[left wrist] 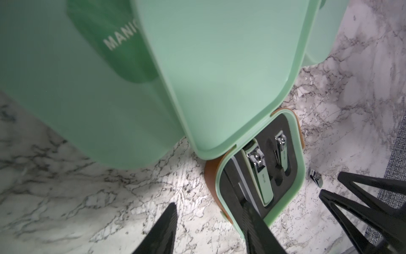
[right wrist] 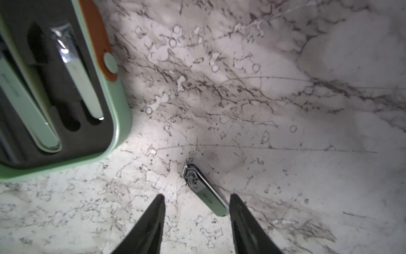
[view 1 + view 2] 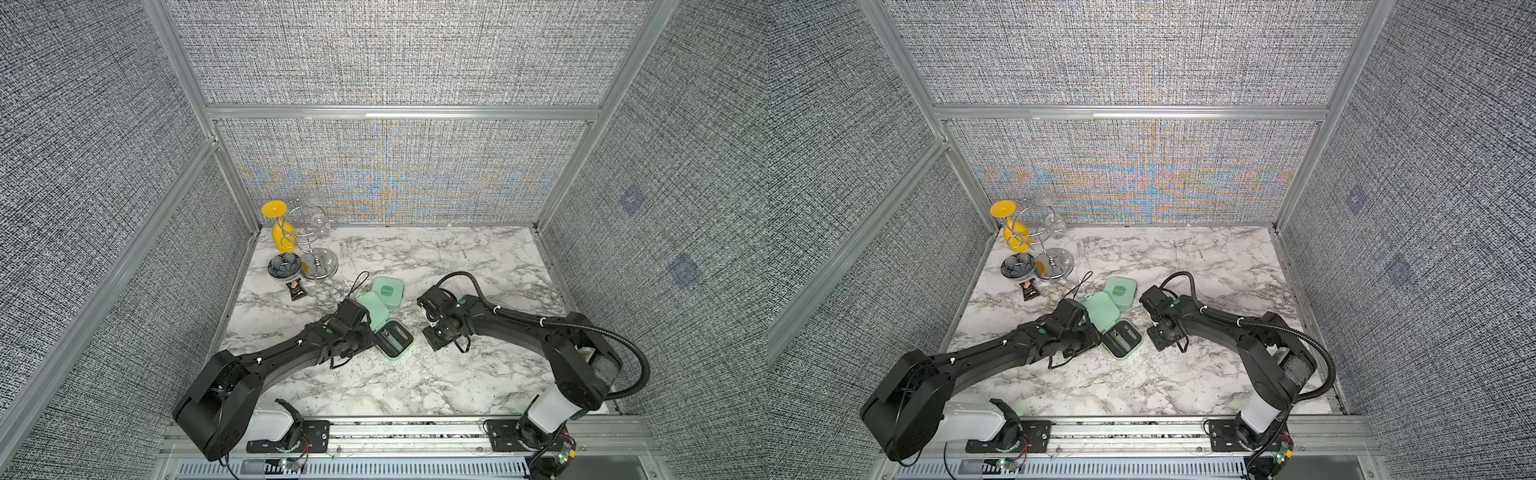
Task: Organize nail clipper sets
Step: Pick up the nail clipper from the center of the board.
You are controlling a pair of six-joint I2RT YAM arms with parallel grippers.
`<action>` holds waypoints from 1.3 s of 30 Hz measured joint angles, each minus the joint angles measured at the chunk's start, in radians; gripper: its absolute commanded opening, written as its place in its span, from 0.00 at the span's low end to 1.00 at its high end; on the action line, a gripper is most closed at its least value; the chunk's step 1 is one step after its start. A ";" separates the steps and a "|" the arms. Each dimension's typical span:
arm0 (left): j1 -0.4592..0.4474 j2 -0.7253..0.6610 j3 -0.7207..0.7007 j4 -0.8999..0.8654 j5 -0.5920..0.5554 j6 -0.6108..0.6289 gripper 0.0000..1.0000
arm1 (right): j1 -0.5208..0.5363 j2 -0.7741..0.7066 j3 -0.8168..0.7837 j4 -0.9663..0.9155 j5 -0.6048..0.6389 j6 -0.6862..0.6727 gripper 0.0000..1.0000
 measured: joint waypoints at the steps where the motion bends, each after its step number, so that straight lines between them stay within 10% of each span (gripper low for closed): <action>1: 0.000 0.002 0.000 0.000 0.000 0.000 0.51 | -0.003 0.006 -0.002 0.005 0.000 0.000 0.51; 25: 0.000 0.007 0.000 0.000 0.000 0.000 0.51 | -0.018 0.071 0.002 0.048 -0.014 -0.003 0.21; 39: 0.000 0.002 0.000 0.000 0.000 0.000 0.51 | -0.019 0.058 0.018 0.020 -0.011 0.040 0.32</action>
